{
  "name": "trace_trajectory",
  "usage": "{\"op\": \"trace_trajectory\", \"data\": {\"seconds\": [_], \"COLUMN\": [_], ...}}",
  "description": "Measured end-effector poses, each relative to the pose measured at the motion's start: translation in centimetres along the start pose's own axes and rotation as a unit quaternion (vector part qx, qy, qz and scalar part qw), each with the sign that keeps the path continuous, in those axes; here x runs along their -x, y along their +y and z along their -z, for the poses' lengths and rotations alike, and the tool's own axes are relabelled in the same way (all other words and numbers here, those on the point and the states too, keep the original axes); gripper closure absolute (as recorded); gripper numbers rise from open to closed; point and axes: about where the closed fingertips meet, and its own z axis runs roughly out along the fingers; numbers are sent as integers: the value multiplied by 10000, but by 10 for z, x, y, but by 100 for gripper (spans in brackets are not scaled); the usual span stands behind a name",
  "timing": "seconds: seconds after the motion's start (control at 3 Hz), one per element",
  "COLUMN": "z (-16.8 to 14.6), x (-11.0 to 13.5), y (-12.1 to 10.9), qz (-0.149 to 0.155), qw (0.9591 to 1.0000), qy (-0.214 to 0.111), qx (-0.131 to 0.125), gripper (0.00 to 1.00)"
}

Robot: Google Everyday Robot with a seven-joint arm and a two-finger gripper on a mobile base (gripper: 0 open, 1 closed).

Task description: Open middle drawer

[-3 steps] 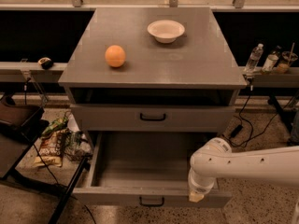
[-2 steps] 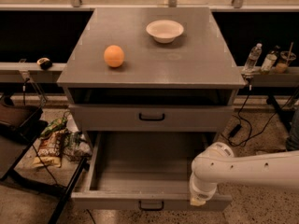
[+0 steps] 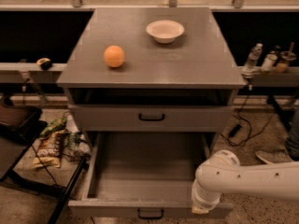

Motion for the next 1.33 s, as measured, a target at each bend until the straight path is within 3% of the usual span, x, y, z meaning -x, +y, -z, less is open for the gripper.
{"op": "trace_trajectory", "data": {"seconds": [0.33, 1.33], "z": [0, 11], "x": [0, -2], "y": [0, 44], "qz": [0, 153], "qw": [10000, 9997], "qy": [0, -120], "qx": [0, 117], "gripper": [100, 100]}}
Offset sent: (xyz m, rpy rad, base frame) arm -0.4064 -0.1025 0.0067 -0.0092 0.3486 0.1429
